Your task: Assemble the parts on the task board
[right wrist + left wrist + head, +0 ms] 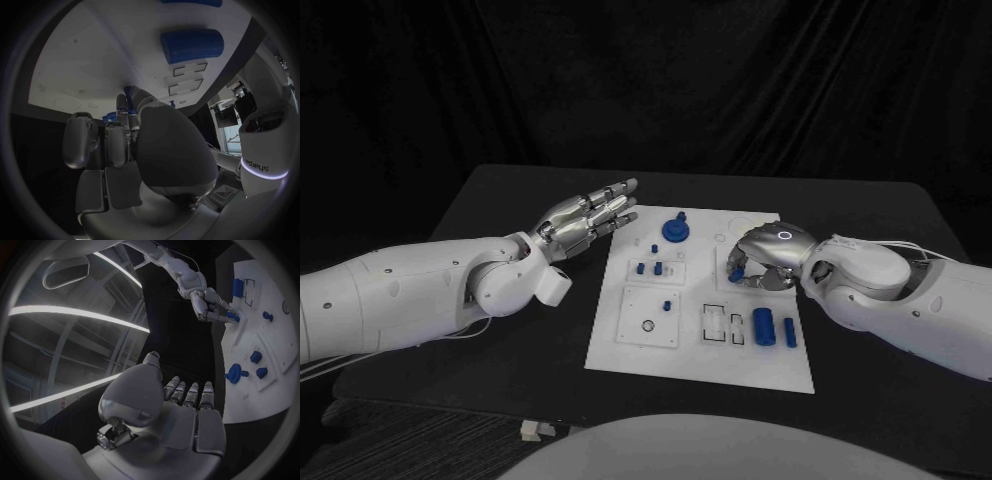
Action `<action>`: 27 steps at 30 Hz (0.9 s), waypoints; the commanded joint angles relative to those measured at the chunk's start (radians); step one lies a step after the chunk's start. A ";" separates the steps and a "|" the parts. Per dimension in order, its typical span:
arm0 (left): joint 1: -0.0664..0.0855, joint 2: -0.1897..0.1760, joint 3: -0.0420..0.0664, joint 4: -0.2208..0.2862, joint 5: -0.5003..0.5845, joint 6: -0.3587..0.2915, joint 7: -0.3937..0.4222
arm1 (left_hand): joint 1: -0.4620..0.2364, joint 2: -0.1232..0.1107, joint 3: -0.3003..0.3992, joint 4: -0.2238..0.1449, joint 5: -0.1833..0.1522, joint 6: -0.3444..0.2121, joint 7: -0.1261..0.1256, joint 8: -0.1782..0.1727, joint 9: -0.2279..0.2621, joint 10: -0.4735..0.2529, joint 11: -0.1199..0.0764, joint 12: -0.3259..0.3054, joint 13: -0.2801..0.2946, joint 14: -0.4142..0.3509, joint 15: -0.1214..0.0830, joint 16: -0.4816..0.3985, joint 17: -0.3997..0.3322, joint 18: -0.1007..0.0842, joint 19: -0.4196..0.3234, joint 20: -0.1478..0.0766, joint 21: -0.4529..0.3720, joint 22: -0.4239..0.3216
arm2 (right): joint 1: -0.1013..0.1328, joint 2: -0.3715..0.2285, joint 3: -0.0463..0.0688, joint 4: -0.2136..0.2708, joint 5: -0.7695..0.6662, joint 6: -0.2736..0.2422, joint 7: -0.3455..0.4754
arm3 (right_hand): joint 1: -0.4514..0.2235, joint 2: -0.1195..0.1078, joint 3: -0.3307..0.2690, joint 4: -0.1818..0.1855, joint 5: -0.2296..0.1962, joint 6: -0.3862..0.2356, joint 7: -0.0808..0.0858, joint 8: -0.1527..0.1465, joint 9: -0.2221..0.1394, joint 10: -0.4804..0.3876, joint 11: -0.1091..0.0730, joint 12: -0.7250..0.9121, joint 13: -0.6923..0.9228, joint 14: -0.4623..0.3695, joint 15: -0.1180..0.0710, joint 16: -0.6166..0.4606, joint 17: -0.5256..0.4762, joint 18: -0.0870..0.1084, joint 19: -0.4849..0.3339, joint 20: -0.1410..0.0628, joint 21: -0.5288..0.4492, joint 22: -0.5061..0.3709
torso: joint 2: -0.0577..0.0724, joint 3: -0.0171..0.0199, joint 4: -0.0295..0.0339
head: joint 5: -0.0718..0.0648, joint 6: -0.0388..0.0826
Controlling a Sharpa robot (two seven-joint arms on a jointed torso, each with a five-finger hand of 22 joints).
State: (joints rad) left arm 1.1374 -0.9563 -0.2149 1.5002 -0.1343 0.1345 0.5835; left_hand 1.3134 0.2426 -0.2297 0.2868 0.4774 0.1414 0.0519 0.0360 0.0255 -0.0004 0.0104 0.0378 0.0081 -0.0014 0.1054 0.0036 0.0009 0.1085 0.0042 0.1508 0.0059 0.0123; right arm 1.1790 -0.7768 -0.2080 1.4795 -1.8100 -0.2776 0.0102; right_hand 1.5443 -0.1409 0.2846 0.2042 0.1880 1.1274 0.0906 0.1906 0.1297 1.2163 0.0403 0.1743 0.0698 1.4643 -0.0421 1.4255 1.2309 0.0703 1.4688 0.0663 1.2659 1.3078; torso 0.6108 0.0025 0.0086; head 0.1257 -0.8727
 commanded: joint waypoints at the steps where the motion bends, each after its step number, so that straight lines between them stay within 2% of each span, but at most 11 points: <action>1: -0.003 0.003 0.001 0.000 0.005 0.018 0.009 | 0.010 -0.001 0.004 -0.002 0.008 0.005 -0.001 0.005 0.001 0.002 0.007 0.006 0.001 0.001 0.007 -0.004 -0.001 0.008 0.000 0.009 -0.002 0.001 | 0.001 -0.010 0.000 0.014 0.023 -0.064 0.011 | 0.011 0.002 0.008 0.000 -0.005 0.010 0.003 0.004 0.029 0.008 -0.001 -0.006 -0.001 0.047 0.004 -0.001 0.001 -0.006 -0.001 0.001 -0.001 0.177 | 0.000 0.0006 -0.0005 | 0.000 0.000; 5: -0.005 0.003 0.001 -0.001 0.005 0.018 0.008 | 0.014 -0.007 0.003 -0.004 0.017 0.002 -0.002 0.006 0.000 0.002 0.006 0.005 0.001 0.001 0.008 -0.004 -0.001 0.009 0.000 0.010 -0.002 0.001 | 0.014 -0.019 0.000 0.031 0.026 -0.083 0.008 | 0.012 0.001 0.014 -0.002 -0.007 0.011 0.006 0.004 0.031 0.012 0.001 -0.007 -0.001 0.047 0.007 0.001 0.004 -0.007 0.001 0.003 0.003 0.178 | 0.000 0.0004 0.0000 | 0.000 0.000; 10: -0.006 0.002 0.001 -0.002 0.005 0.016 0.009 | 0.013 -0.009 0.001 -0.002 0.017 -0.002 -0.002 0.005 0.000 0.002 0.006 0.005 0.001 0.001 0.008 -0.004 -0.001 0.009 0.000 0.010 -0.002 0.000 | 0.046 -0.036 0.000 0.074 0.027 -0.086 -0.006 | 0.007 -0.003 0.022 -0.001 -0.010 0.009 0.011 0.003 0.033 0.013 0.005 -0.011 -0.002 0.047 0.011 0.001 0.005 -0.007 0.000 0.005 0.003 0.179 | 0.000 0.0002 0.0001 | 0.006 0.000; 15: -0.007 0.002 0.001 -0.003 0.005 0.011 0.015 | 0.006 -0.013 -0.004 0.003 0.013 -0.005 -0.003 0.005 -0.001 0.002 0.007 0.005 0.001 0.001 0.001 -0.004 -0.001 0.011 -0.001 0.005 -0.003 -0.002 | 0.080 -0.049 0.000 0.140 0.028 -0.054 -0.034 | 0.004 -0.007 0.028 0.000 -0.008 0.006 0.014 0.001 0.034 0.010 0.008 -0.015 -0.003 0.047 0.013 0.001 0.005 -0.007 0.000 0.007 0.003 0.178 | -0.001 0.0002 0.0003 | 0.007 0.000; 17: -0.007 0.002 0.001 -0.003 0.005 0.011 0.015 | 0.005 -0.013 -0.004 0.003 0.013 -0.004 -0.003 0.006 -0.001 0.002 0.007 0.005 0.001 0.001 0.000 -0.004 -0.001 0.011 -0.001 0.004 -0.003 -0.003 | 0.085 -0.050 0.000 0.156 0.028 -0.042 -0.042 | 0.001 -0.010 0.030 0.001 -0.009 0.004 0.015 -0.001 0.035 0.009 0.010 -0.017 -0.003 0.047 0.014 0.000 0.003 -0.007 0.000 0.008 0.002 0.178 | -0.001 0.0003 0.0004 | 0.006 0.000; 19: -0.008 0.003 0.001 -0.003 0.005 0.011 0.015 | 0.004 -0.014 -0.005 0.003 0.013 -0.004 -0.003 0.006 -0.001 0.002 0.007 0.006 0.001 0.001 -0.001 -0.004 -0.001 0.011 -0.001 0.002 -0.003 -0.002 | 0.092 -0.043 0.000 0.189 0.019 -0.009 -0.063 | 0.000 -0.012 0.031 0.001 -0.008 0.002 0.016 -0.002 0.035 0.009 0.010 -0.018 -0.003 0.047 0.015 0.001 0.003 -0.007 0.000 0.009 0.002 0.178 | -0.001 0.0001 0.0004 | 0.008 0.000; 22: -0.008 0.004 0.001 -0.004 0.005 0.011 0.016 | 0.004 -0.014 -0.005 0.003 0.013 -0.004 -0.003 0.006 -0.001 0.002 0.007 0.006 0.001 0.001 -0.002 -0.004 -0.001 0.011 -0.001 0.002 -0.003 -0.002 | 0.093 -0.031 0.000 0.210 0.008 0.023 -0.078 | -0.002 -0.014 0.032 0.001 -0.009 0.001 0.016 -0.003 0.035 0.010 0.010 -0.019 -0.003 0.046 0.015 0.000 0.001 -0.007 -0.001 0.009 0.001 0.178 | -0.001 0.0001 0.0009 | 0.011 0.000; 23: -0.008 0.004 0.001 -0.004 0.005 0.011 0.016 | 0.004 -0.014 -0.005 0.003 0.013 -0.004 -0.003 0.006 -0.001 0.002 0.007 0.006 0.001 0.001 -0.002 -0.004 -0.001 0.011 -0.001 0.002 -0.003 -0.002 | 0.090 -0.020 0.000 0.221 -0.001 0.045 -0.088 | -0.002 -0.015 0.032 0.001 -0.009 0.001 0.016 -0.003 0.035 0.010 0.010 -0.019 -0.003 0.046 0.015 0.000 0.002 -0.007 -0.001 0.009 0.002 0.178 | -0.001 0.0000 0.0010 | 0.012 0.000; 27: -0.008 0.002 0.001 -0.002 0.005 0.009 0.015 | 0.004 -0.014 -0.005 0.003 0.013 -0.005 -0.003 0.006 -0.001 0.002 0.007 0.005 0.001 0.001 -0.002 -0.004 -0.001 0.011 -0.001 0.002 -0.003 -0.002 | 0.078 0.020 0.000 0.231 -0.037 0.079 -0.100 | -0.006 -0.017 0.034 0.002 -0.012 0.003 0.016 -0.002 0.036 0.013 0.010 -0.019 -0.003 0.046 0.015 0.000 0.002 -0.006 -0.002 0.010 0.000 0.178 | -0.001 0.0001 0.0002 | 0.020 0.000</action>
State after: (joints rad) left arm 1.1303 -0.9542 -0.2149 1.4954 -0.1343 0.1383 0.5826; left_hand 1.3186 0.2374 -0.2298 0.2869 0.4917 0.1413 0.0519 0.0360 0.0253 -0.0004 0.0104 0.0377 0.0080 -0.0014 0.1054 0.0036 0.0014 0.1083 0.0056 0.1564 0.0059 0.0108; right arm 1.2632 -0.7659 -0.2080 1.7045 -1.8004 -0.2643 -0.0393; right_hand 1.5486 -0.1548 0.3122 0.2041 0.1800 1.1271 0.0986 0.1894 0.1297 1.2268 0.0440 0.1607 0.0682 1.4643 -0.0347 1.4256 1.2333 0.0703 1.4651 0.0700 1.2659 1.3075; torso 0.6100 0.0027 0.0093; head 0.1410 -0.8727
